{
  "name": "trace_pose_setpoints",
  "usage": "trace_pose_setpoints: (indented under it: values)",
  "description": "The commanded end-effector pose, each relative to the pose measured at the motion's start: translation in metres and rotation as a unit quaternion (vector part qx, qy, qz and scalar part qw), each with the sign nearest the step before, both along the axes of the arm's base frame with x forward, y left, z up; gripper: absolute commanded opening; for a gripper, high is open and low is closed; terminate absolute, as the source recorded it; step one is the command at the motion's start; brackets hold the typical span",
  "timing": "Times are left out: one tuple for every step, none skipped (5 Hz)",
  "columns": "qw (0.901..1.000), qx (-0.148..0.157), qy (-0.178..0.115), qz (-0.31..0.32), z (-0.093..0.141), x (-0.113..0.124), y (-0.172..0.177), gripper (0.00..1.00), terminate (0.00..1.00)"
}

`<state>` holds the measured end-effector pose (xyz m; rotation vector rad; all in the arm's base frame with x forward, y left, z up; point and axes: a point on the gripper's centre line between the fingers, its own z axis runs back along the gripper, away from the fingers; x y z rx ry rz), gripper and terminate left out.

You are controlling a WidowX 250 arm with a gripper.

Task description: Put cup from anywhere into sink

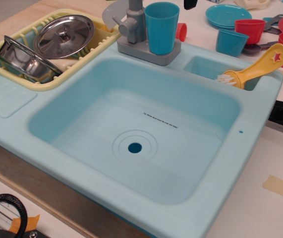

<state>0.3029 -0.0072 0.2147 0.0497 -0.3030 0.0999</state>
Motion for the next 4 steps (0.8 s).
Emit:
trace_pose_setpoints:
  values:
    - [1.0000, 0.000, 0.000, 0.000, 0.000, 0.000, 0.000, 1.00, 0.00]
    - [0.9999, 0.000, 0.007, -0.016, -0.003, 0.010, -0.001, 1.00, 0.00]
    - [0.9997, -0.001, 0.009, -0.022, -0.006, 0.015, -0.002, 1.00, 0.00]
    - [0.9995, -0.002, 0.012, -0.028, -0.009, 0.021, -0.003, 1.00, 0.00]
